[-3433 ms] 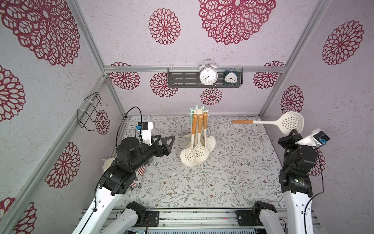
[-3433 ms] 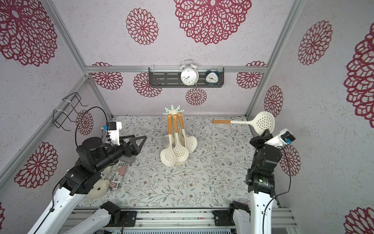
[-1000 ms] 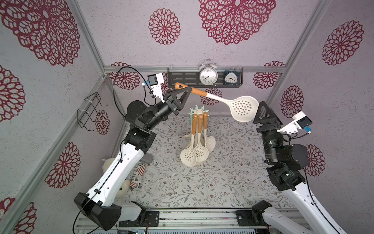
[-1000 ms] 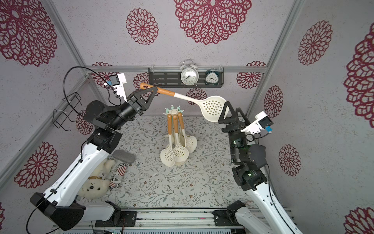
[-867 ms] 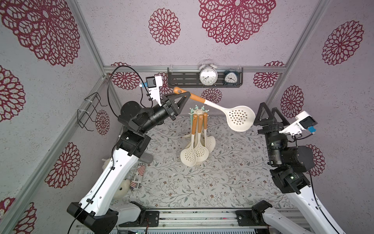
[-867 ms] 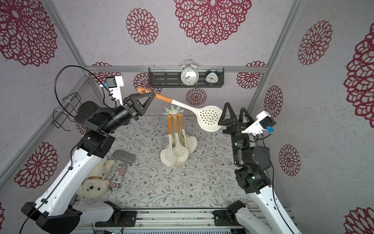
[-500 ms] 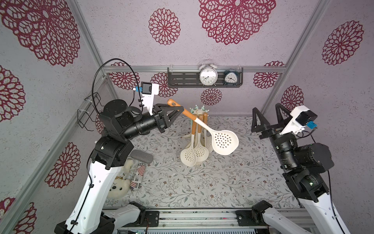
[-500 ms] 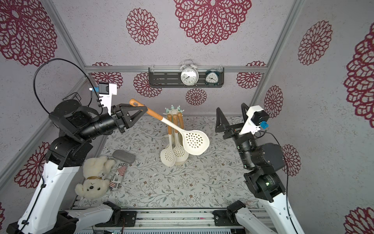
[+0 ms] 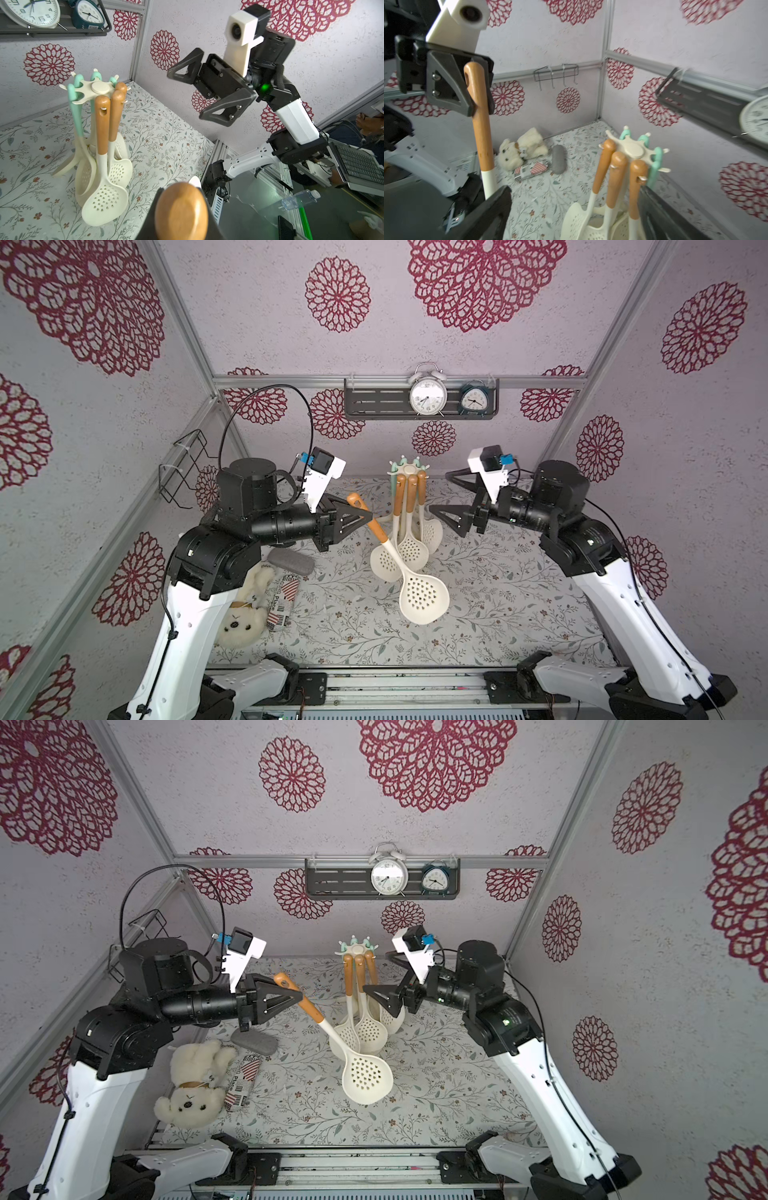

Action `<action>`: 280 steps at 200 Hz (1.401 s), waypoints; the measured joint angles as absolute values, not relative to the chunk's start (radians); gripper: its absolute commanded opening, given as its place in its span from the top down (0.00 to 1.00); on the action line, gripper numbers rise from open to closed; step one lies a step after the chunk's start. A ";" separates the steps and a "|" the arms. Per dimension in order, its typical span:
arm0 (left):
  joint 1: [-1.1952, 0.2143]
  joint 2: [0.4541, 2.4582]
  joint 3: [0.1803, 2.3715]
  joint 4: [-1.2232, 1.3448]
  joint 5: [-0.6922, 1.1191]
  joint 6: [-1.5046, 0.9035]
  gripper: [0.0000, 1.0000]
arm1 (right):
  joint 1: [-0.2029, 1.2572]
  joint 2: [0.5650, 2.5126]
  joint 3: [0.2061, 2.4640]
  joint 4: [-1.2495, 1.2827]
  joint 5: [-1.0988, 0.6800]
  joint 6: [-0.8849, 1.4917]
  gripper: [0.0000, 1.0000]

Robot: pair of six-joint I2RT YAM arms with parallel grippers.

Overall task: Hang the skimmer on the kitchen utensil rack
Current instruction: Pick up the skimmer from the center of the board.

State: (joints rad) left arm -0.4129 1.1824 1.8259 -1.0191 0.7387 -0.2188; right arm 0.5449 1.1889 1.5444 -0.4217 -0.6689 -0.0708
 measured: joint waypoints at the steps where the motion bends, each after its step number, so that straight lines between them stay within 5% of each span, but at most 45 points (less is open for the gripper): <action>1: -0.413 1.183 1.826 -1.019 0.740 -0.217 1.00 | 0.548 1.191 1.544 -0.426 -0.674 -0.070 0.05; 68: -0.413 1.207 1.856 -1.023 0.801 -0.176 1.00 | 0.794 1.225 1.526 -0.445 -0.750 -0.096 0.05; 148: -0.413 1.202 1.858 -1.007 0.827 -0.164 1.00 | 0.854 1.230 1.356 -0.258 -0.771 -0.021 0.12; 179: -0.413 1.187 1.858 -1.007 0.831 -0.156 1.00 | 0.857 1.230 1.329 -0.212 -0.788 0.010 0.29; 240: -0.411 1.147 1.836 -0.976 0.805 -0.153 1.00 | 0.858 1.221 1.250 -0.082 -0.846 0.089 0.97; 248: -0.409 1.136 1.815 -0.951 0.803 -0.176 0.82 | 0.865 1.213 1.235 -0.054 -0.847 0.090 1.00; 270: -0.413 1.075 1.719 -0.841 0.736 -0.231 0.12 | 0.876 1.182 1.172 0.033 -0.777 0.150 1.00; 280: -0.410 1.025 1.644 -0.754 0.675 -0.268 0.01 | 0.880 1.164 1.139 0.073 -0.699 0.185 1.00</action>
